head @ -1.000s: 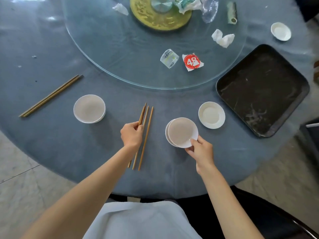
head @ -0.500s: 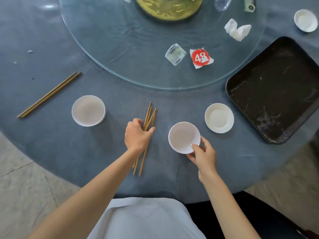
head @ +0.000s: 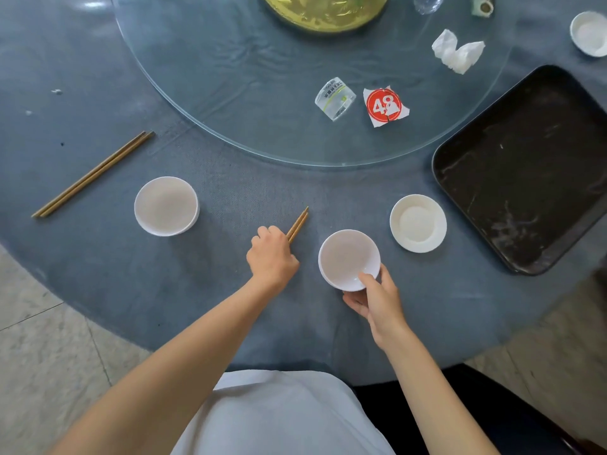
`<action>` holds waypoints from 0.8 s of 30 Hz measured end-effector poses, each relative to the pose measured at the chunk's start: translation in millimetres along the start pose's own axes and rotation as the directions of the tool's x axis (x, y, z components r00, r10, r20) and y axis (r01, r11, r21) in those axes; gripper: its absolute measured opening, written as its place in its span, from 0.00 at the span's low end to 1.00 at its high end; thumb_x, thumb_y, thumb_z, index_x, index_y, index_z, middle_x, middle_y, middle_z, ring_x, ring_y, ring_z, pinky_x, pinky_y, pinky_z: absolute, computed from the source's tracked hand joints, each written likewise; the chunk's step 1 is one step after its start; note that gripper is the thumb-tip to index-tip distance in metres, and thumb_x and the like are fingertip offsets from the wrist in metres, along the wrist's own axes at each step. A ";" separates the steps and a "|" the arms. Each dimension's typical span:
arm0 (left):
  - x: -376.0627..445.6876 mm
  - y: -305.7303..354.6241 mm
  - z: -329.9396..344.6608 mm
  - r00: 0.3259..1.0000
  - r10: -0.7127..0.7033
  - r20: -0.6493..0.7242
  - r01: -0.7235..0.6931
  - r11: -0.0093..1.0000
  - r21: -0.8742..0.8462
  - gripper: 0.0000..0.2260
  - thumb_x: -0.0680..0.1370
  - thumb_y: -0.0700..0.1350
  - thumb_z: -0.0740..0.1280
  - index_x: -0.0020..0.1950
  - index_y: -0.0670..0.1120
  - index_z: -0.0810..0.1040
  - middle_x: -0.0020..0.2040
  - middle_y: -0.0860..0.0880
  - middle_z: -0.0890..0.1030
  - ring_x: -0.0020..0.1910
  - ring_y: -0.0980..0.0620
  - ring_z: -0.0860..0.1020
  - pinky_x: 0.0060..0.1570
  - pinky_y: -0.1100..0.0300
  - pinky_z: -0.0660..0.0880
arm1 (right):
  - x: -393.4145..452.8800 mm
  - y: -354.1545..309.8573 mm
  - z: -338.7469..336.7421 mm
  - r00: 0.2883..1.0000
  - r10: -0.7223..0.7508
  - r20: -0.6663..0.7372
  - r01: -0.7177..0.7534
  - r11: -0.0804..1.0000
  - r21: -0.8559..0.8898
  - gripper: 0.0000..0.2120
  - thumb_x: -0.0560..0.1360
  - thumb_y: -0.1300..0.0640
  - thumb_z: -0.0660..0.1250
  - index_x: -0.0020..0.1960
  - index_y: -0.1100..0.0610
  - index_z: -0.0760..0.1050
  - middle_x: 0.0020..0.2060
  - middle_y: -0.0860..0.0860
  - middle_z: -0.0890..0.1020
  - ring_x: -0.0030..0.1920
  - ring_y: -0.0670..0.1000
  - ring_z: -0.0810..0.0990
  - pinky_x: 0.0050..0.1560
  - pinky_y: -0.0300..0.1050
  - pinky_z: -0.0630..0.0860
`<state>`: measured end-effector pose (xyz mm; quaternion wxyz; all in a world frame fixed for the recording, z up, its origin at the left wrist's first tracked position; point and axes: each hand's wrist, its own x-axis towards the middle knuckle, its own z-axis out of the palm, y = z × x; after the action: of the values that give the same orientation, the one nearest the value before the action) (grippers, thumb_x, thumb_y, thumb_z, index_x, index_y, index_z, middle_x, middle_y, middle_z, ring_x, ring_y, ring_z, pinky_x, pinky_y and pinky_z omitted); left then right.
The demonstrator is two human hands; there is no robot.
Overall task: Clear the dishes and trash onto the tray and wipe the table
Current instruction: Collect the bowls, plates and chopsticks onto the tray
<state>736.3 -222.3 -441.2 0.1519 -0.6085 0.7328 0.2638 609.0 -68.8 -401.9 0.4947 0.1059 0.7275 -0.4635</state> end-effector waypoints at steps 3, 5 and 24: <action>-0.4 -2.9 -0.2 0.998 0.055 -0.001 -0.055 0.997 0.050 0.13 0.74 0.42 0.68 0.56 0.42 0.70 0.57 0.42 0.73 0.55 0.40 0.77 0.41 0.53 0.68 | -3.7 0.9 0.4 1.000 -0.003 0.026 0.001 0.999 0.051 0.19 0.82 0.61 0.63 0.69 0.46 0.76 0.61 0.52 0.81 0.57 0.57 0.85 0.47 0.47 0.85; -2.6 -5.2 -1.7 0.996 0.091 -0.009 -0.090 0.994 0.069 0.11 0.75 0.42 0.68 0.53 0.43 0.67 0.56 0.42 0.73 0.53 0.40 0.77 0.40 0.53 0.68 | -5.3 1.2 1.0 1.000 -0.010 0.026 0.008 0.997 0.079 0.19 0.81 0.63 0.64 0.69 0.47 0.76 0.62 0.52 0.81 0.60 0.56 0.84 0.49 0.48 0.85; 4.3 -140.1 -131.9 0.960 0.235 -0.152 -0.278 0.742 -0.610 0.12 0.86 0.44 0.55 0.53 0.43 0.76 0.43 0.53 0.74 0.44 0.52 0.72 0.46 0.57 0.67 | -53.0 -5.5 101.7 0.976 -0.114 0.184 0.109 0.993 0.035 0.20 0.79 0.64 0.64 0.66 0.47 0.80 0.62 0.52 0.84 0.61 0.54 0.84 0.52 0.44 0.84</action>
<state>884.5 -318.0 -364.4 -0.1201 -0.5256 0.6848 0.4903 694.7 -134.9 -363.7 0.5324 0.0273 0.6772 -0.5072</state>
